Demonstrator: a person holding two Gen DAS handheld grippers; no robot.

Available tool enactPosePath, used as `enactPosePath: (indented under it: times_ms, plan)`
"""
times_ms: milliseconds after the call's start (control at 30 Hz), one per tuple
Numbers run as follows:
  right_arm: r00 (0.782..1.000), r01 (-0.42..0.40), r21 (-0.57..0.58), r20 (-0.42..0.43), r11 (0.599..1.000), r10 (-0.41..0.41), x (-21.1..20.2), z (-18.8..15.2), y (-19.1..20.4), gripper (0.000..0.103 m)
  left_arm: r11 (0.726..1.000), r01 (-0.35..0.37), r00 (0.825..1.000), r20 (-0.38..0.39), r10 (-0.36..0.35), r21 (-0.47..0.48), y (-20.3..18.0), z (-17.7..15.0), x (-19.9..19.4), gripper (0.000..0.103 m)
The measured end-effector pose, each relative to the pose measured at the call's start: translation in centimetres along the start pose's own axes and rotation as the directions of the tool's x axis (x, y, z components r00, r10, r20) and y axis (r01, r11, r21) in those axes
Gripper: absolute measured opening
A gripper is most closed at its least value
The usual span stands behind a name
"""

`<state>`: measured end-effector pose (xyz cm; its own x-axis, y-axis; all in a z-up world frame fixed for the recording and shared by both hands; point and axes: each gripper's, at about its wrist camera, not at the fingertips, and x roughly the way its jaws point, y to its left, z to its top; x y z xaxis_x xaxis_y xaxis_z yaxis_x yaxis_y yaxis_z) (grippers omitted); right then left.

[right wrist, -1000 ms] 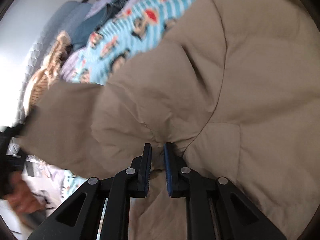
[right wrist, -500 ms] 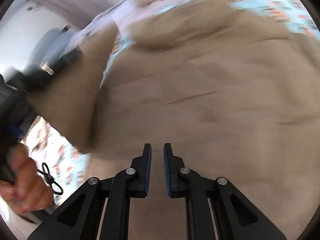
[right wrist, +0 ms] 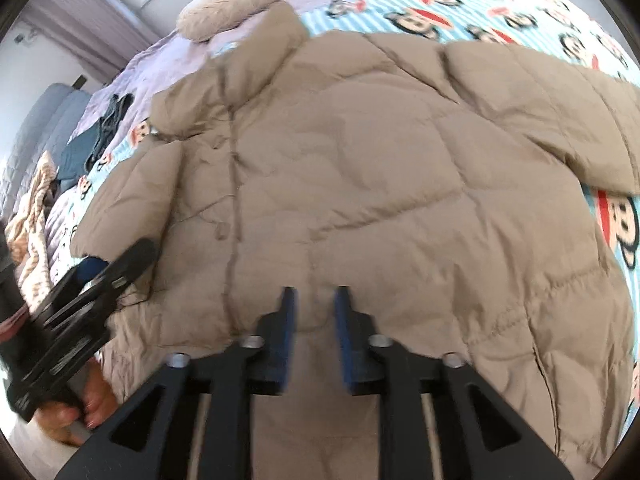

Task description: Fold large clothes

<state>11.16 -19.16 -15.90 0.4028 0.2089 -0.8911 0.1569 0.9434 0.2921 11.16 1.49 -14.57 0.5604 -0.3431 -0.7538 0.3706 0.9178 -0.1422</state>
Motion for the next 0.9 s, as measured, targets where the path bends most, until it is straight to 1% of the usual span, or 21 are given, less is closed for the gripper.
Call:
enactPosePath:
  times_ms: [33,100,133,167,200,233,300,333,367,400,467,500,533,567,633,667,700,733,767,833,900]
  plan:
    - [1.0,-0.002,-0.042,0.023,0.999,0.003,-0.5,-0.1,1.1,0.063,0.999,-0.033,0.999,0.02,0.033,-0.023,1.3,-0.1,-1.2,0.08]
    - [0.997,-0.003,-0.148,0.071,0.989,0.014,-1.3,0.0,4.0,0.067,0.989,-0.125,0.99,0.049,0.129,-0.078,4.1,-0.4,-3.2,0.08]
    - [0.996,0.001,-0.213,0.088,0.977,0.019,-1.4,0.1,5.9,0.068,0.975,-0.187,0.98,0.051,0.194,-0.116,6.0,-0.9,-4.0,0.08]
    - [0.995,0.009,-0.279,0.099,0.96,0.02,-1.1,0.1,8.1,0.075,0.962,-0.23,0.97,0.042,0.238,-0.147,7.5,-1.5,-4.3,0.08]
    - [0.994,0.023,-0.36,0.109,0.933,0.018,-0.6,0.1,10.7,0.078,0.939,-0.281,0.958,0.004,0.287,-0.199,9.7,-2.2,-4.3,0.08]
    - [0.992,0.039,-0.423,0.122,0.905,0.014,-0.6,-0.7,12.2,0.08,0.927,-0.296,0.954,-0.026,0.298,-0.233,11.1,-2.8,-4.0,0.08]
    - [0.987,0.115,-0.545,0.157,0.831,-0.034,0.7,-1.7,16.0,0.08,0.899,-0.318,0.948,-0.099,0.302,-0.302,13.8,-4.6,-3.0,0.08]
    - [0.978,0.194,-0.617,0.187,0.763,-0.097,2.2,-2.5,18.2,0.08,0.894,-0.324,0.946,-0.121,0.3,-0.311,14.2,-5.3,-2.5,0.08]
    - [0.966,0.252,-0.657,0.219,0.71,-0.14,3.5,-2.9,19.7,0.08,0.89,-0.333,0.942,-0.147,0.301,-0.311,14.5,-5.9,-1.6,0.08]
    - [0.955,0.292,-0.677,0.249,0.675,-0.162,4.2,-3.4,20.3,0.08,0.887,-0.342,0.938,-0.167,0.303,-0.309,14.8,-6.8,-1.0,0.08]
    - [0.92,0.388,-0.7,0.335,0.599,-0.205,6.4,-3.2,22.0,0.08,0.888,-0.338,0.939,-0.17,0.297,-0.313,14.6,-7.6,-0.3,0.08]
    - [0.901,0.43,-0.688,0.371,0.585,-0.225,7.1,-2.6,22.3,0.08,0.888,-0.337,0.94,-0.166,0.298,-0.313,14.5,-7.9,-0.1,0.08]
    - [0.889,0.451,-0.665,0.393,0.595,-0.234,6.9,-2.5,21.9,0.08,0.888,-0.341,0.939,-0.162,0.304,-0.309,14.3,-8.3,-0.1,0.08]
    - [0.881,0.462,-0.631,0.404,0.623,-0.245,6.8,-1.6,21.4,0.08,0.888,-0.343,0.938,-0.162,0.306,-0.305,14.2,-8.2,0.1,0.08]
    - [0.874,0.461,-0.504,0.403,0.73,-0.273,5.5,0.5,18.7,0.08,0.89,-0.346,0.937,-0.161,0.311,-0.296,14.0,-8.6,-0.1,0.081]
    - [0.879,0.439,-0.434,0.388,0.787,-0.277,4.9,1.3,17.1,0.08,0.892,-0.345,0.937,-0.161,0.309,-0.294,14.2,-8.4,0.2,0.081]
    - [0.89,0.405,-0.352,0.363,0.844,-0.276,4.4,2.4,15.3,0.08,0.893,-0.342,0.938,-0.163,0.306,-0.293,14.2,-8.3,0.3,0.081]
    - [0.909,0.35,-0.249,0.324,0.903,-0.263,3.9,3.3,12.9,0.08,0.894,-0.337,0.94,-0.165,0.3,-0.295,14.2,-8.3,0.2,0.081]
    - [0.933,0.282,-0.158,0.276,0.946,-0.232,3.6,3.9,10.5,0.08,0.896,-0.329,0.942,-0.166,0.291,-0.298,14.7,-8.0,0.6,0.086]
    - [0.971,0.166,0.023,0.169,0.986,-0.167,4.2,4.3,5.7,0.08,0.899,-0.326,0.943,-0.168,0.287,-0.293,14.7,-7.9,0.6,0.087]
    - [0.989,0.094,0.167,0.095,0.981,-0.11,5.0,4.2,2.2,0.08,0.901,-0.333,0.939,-0.178,0.293,-0.279,15.0,-7.3,1.2,0.087]
